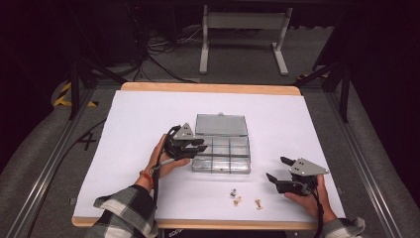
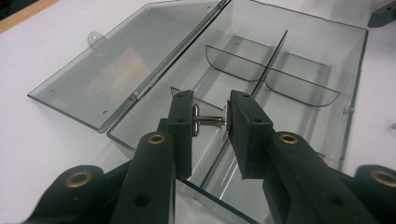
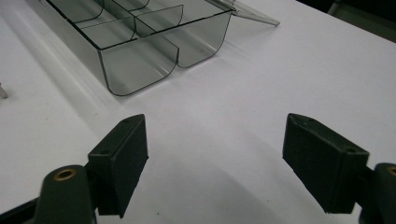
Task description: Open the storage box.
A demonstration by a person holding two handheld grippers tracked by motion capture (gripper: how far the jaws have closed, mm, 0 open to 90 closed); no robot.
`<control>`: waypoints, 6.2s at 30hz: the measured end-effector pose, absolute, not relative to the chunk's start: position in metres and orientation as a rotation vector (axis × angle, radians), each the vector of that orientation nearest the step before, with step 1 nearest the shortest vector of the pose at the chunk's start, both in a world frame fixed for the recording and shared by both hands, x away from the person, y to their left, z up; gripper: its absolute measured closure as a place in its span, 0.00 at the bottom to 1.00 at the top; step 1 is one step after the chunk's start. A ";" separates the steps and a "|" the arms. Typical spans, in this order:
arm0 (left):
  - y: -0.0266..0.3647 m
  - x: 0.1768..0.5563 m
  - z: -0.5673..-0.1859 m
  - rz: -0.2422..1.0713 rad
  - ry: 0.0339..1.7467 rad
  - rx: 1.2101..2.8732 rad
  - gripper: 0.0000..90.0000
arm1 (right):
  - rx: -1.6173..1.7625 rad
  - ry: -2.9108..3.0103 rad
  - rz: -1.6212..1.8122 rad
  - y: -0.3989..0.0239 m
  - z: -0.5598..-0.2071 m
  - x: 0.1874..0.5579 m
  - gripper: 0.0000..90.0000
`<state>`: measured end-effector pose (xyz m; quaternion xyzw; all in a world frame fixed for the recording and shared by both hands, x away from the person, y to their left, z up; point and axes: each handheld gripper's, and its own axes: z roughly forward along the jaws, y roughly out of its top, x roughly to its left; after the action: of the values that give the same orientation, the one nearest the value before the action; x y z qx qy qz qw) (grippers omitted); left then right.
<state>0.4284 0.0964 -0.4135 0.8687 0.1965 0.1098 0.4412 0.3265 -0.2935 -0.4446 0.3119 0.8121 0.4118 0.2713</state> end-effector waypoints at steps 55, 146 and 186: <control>0.102 0.415 -0.413 0.311 0.508 2.106 0.76 | 0.817 2.206 1.092 -0.291 -0.445 0.326 0.26; 0.024 0.335 -0.438 0.132 0.203 2.232 0.78 | 0.809 2.189 1.120 -0.293 -0.444 0.324 0.25; 0.103 0.370 -0.402 0.293 0.415 2.069 0.78 | 0.844 2.112 1.157 -0.295 -0.444 0.330 0.11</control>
<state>0.3701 0.1027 -0.4019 0.8496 0.1704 0.1205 0.4844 0.3303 -0.2953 -0.4436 0.3164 0.7919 0.4337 0.2909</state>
